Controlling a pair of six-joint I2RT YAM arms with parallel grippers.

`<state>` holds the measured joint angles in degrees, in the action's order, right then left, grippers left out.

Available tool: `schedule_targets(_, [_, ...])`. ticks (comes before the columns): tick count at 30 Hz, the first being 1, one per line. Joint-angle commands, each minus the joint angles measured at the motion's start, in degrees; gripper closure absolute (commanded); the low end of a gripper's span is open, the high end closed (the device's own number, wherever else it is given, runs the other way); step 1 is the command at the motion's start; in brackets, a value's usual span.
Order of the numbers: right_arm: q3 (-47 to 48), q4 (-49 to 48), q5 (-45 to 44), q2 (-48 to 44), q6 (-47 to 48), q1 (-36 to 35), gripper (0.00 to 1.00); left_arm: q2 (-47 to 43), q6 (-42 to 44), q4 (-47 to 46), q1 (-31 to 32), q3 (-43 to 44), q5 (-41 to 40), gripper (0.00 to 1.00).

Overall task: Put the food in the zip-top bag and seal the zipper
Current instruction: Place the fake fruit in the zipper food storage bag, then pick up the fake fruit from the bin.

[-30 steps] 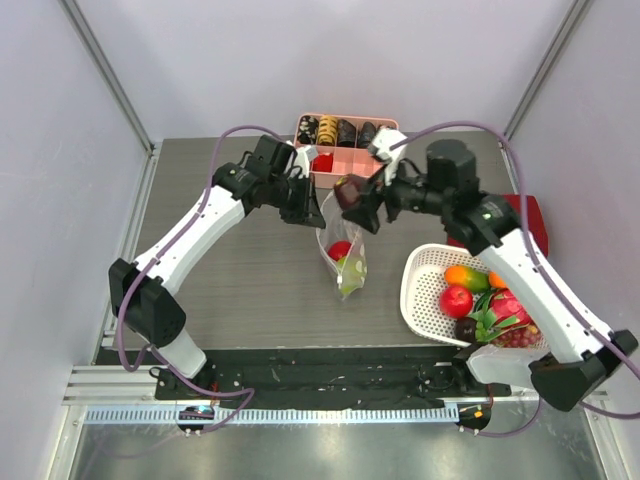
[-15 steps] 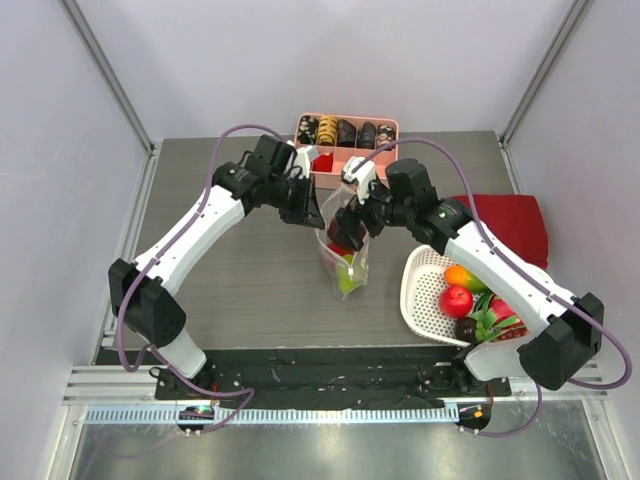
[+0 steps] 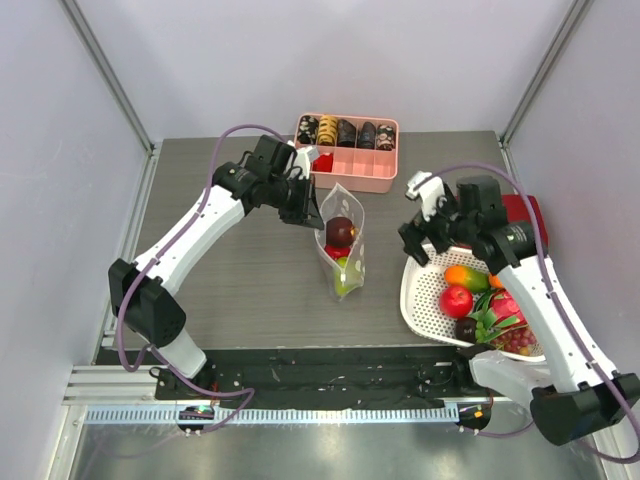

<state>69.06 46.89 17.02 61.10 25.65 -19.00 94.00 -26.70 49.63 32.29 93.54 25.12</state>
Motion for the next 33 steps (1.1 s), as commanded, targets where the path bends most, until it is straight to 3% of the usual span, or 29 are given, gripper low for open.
schedule_targets(1, [-9.63, 12.42, -2.69, -0.19, 12.3, 7.04, 0.0, -1.1, 0.68, -1.2, 0.31, 1.12, 1.77, 1.0])
schedule_targets(9, [-17.89, 18.15, -7.87, -1.33, 22.42, 11.62, 0.01, -1.36, 1.39, -0.41, 0.31, 1.12, 1.77, 1.0])
schedule_targets(23, [-28.71, 9.98, -14.11, 0.06, 22.87, 11.71, 0.02, -0.22, 0.59, -0.76, 0.31, 1.47, 2.3, 1.0])
schedule_targets(33, [-30.04, 4.35, -13.51, 1.83, 21.46, 11.71, 0.0, 0.05, 1.03, -0.23, 0.31, 1.74, 1.95, 1.0])
